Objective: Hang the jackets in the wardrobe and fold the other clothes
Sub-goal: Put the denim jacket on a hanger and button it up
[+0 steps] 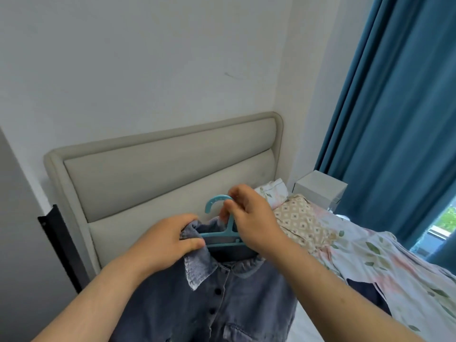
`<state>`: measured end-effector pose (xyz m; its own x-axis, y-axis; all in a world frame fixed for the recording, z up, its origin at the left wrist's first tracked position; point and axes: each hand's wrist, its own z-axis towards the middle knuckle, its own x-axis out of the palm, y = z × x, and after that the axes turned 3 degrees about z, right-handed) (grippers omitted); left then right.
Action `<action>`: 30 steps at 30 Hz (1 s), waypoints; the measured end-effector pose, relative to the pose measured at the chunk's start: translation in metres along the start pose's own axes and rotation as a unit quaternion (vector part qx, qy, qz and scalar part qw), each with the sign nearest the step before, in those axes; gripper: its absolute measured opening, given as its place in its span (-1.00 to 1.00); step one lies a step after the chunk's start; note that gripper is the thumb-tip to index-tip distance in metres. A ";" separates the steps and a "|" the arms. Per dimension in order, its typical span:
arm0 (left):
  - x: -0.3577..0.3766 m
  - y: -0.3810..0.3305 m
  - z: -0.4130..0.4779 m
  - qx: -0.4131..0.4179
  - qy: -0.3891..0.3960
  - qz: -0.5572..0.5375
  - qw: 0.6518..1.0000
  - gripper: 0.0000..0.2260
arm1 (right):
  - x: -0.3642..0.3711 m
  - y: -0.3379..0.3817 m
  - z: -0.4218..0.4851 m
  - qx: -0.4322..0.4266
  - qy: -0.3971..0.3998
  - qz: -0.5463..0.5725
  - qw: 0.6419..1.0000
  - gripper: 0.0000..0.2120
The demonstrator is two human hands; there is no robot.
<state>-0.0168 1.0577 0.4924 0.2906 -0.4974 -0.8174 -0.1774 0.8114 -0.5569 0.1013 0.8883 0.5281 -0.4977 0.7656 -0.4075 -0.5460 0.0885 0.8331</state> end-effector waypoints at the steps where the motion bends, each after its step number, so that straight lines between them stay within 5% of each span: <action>1: -0.008 -0.003 -0.001 0.002 -0.003 0.035 0.999 -0.61 | 0.002 0.014 0.002 -0.013 0.009 0.015 1.000 -0.80; 6: -0.044 -0.024 -0.020 0.027 -0.046 0.131 0.990 -0.50 | 0.007 0.074 0.006 -0.065 0.045 0.069 0.994 -0.88; 12: -0.065 -0.047 -0.059 0.004 -0.162 0.169 0.972 -0.79 | -0.004 0.115 0.001 -0.080 0.086 0.158 0.981 -0.90; 18: -0.090 -0.065 -0.101 -0.060 -0.222 0.238 0.944 -0.83 | -0.023 0.105 -0.005 -0.180 0.165 -0.157 0.957 -0.83; 30: -0.121 -0.067 -0.185 -0.176 -0.314 0.294 0.885 -0.76 | 0.017 0.112 -0.030 -0.243 0.180 -0.172 0.937 -0.77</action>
<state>-0.2138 1.0068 0.6011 0.4972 0.3381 -0.7991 -0.7213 0.6729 -0.1640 0.0115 0.8918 0.6032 -0.3833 0.4725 -0.7937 -0.9150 -0.0773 0.3959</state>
